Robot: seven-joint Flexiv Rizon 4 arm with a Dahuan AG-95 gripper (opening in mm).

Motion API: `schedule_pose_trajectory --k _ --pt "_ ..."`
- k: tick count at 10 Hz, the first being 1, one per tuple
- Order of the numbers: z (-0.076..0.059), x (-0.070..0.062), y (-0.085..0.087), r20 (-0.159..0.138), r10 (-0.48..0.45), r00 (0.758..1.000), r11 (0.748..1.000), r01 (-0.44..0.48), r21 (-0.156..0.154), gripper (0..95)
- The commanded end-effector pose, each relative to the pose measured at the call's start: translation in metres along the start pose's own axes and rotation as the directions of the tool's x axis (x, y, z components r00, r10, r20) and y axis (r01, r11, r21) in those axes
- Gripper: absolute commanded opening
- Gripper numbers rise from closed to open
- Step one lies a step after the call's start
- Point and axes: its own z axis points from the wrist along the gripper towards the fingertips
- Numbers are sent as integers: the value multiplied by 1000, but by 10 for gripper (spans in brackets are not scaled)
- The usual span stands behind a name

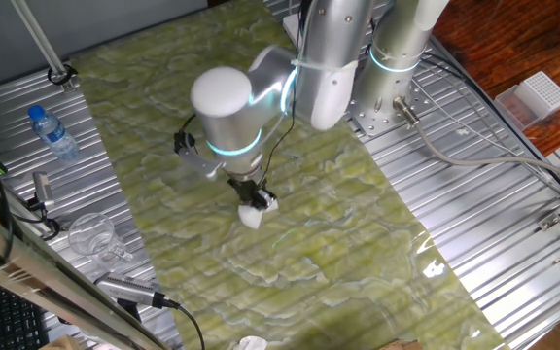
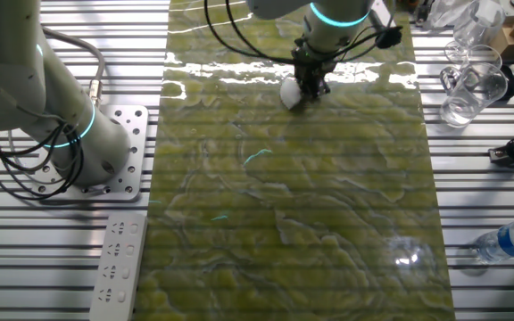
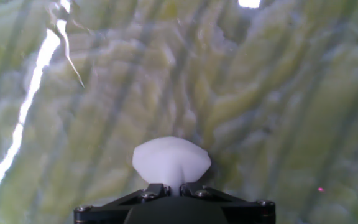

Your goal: Clean the tabletop with a sponge

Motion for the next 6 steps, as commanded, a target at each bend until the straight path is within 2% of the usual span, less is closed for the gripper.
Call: schedule_pose_trajectory --k 1,2,4,5,6 --pt "1 -3 -1 -19 17 1000 1000 -17 21 0" --pt "-2 -7 -4 -33 3 999 999 -2 45 0" --pt "-8 -15 -12 -32 -4 999 999 6 50 0" --pt "-13 -25 -27 -21 -9 1000 999 10 53 0" --pt "-14 -28 -34 -16 -11 1000 998 12 54 0"
